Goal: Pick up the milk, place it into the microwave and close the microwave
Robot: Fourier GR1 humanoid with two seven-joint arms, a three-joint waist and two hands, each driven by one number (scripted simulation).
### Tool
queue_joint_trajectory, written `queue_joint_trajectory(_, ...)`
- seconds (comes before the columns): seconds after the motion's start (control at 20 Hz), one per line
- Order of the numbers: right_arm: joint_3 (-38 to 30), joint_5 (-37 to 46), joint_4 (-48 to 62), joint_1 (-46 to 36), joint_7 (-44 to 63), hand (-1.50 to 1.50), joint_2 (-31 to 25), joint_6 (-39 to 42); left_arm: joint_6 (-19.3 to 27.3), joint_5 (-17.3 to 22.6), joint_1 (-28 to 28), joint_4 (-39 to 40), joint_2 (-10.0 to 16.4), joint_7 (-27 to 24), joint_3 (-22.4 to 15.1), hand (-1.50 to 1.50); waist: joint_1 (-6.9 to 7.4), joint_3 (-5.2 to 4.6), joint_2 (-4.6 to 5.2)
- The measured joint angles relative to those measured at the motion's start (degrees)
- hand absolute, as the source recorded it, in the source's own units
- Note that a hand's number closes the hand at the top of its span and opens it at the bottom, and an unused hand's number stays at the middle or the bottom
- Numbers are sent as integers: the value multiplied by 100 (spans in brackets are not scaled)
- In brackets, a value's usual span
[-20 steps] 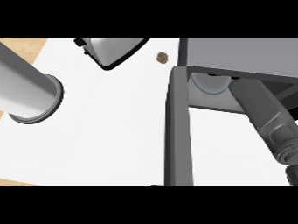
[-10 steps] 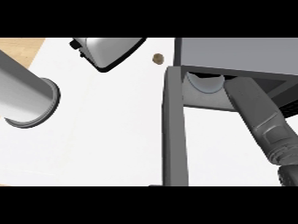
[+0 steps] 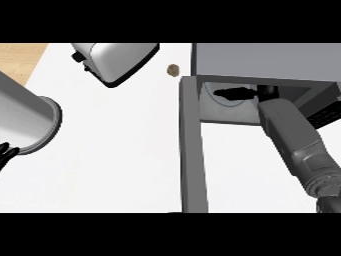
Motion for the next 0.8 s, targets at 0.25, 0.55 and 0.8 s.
queue_joint_trajectory(0.25,-183,-259,-22,379,-319,-150,158,756,137,-110,12,-189,-161,192,-452,150,-139,-7,-76)
queue_joint_trajectory(0.55,-233,-466,-185,858,-556,-150,397,1526,494,-398,63,-365,-241,357,-1199,150,-282,-16,-146)
queue_joint_trajectory(0.8,-86,-540,-668,1594,-727,-150,484,1838,671,-596,129,-280,-258,358,-1600,150,-393,-23,-195)
